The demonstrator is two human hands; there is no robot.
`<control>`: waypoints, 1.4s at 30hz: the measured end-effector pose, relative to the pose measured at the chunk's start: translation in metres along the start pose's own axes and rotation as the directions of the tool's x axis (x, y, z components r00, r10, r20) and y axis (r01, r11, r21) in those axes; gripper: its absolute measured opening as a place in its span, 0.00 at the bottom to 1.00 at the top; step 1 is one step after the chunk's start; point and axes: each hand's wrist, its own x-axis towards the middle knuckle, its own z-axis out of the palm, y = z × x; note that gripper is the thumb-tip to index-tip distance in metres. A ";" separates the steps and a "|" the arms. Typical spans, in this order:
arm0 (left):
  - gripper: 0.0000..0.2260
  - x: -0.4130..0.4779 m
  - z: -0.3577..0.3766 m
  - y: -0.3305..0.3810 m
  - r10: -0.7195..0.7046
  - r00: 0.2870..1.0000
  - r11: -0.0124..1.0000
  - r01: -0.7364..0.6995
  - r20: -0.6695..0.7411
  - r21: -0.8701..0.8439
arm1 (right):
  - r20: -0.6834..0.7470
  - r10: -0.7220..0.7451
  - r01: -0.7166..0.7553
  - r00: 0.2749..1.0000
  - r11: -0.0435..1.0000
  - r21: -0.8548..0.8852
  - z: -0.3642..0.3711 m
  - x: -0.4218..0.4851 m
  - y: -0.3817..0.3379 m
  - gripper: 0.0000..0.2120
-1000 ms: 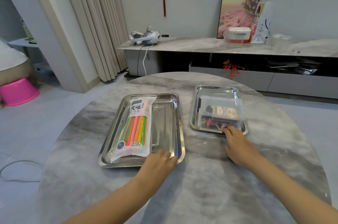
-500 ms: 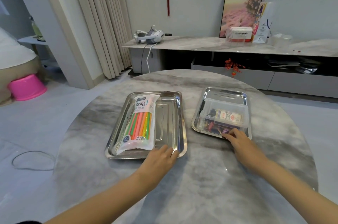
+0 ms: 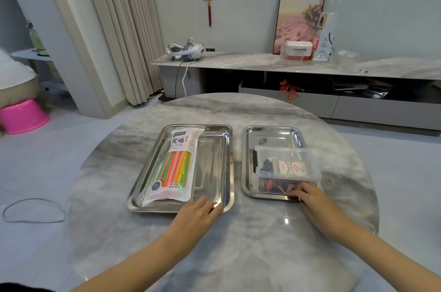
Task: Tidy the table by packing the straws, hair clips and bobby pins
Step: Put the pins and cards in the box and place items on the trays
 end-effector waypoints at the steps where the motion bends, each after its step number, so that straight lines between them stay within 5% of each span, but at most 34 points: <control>1: 0.39 -0.002 -0.002 0.003 0.005 1.000 1.000 -0.005 -0.013 -0.001 | -0.015 -0.004 0.004 1.000 1.000 -0.012 0.000 -0.006 -0.001 0.25; 9: 0.40 -0.019 -0.009 0.013 0.034 0.999 0.999 -0.033 0.041 -0.026 | 0.021 -0.029 0.034 0.999 0.955 -0.294 -0.008 -0.037 -0.027 0.28; 15: 0.27 -0.024 -0.023 0.021 0.042 0.991 0.999 -0.042 0.124 -0.002 | 0.043 -0.071 0.082 0.997 0.913 -0.399 -0.022 -0.044 -0.046 0.27; 28: 0.37 -0.036 -0.020 0.046 0.017 0.998 0.999 -0.014 0.058 -0.051 | 0.028 -0.134 0.133 0.991 0.899 -0.417 -0.006 -0.059 -0.046 0.25; 35: 0.28 -0.038 -0.030 0.050 -0.003 0.990 0.999 0.009 0.139 -0.046 | 0.022 -0.104 0.103 0.994 0.905 -0.412 -0.014 -0.068 -0.069 0.26; 42: 0.21 -0.043 -0.039 0.058 -0.017 0.997 0.999 0.014 0.078 0.032 | 0.153 -0.052 0.112 0.987 0.904 -0.413 -0.001 -0.074 -0.062 0.27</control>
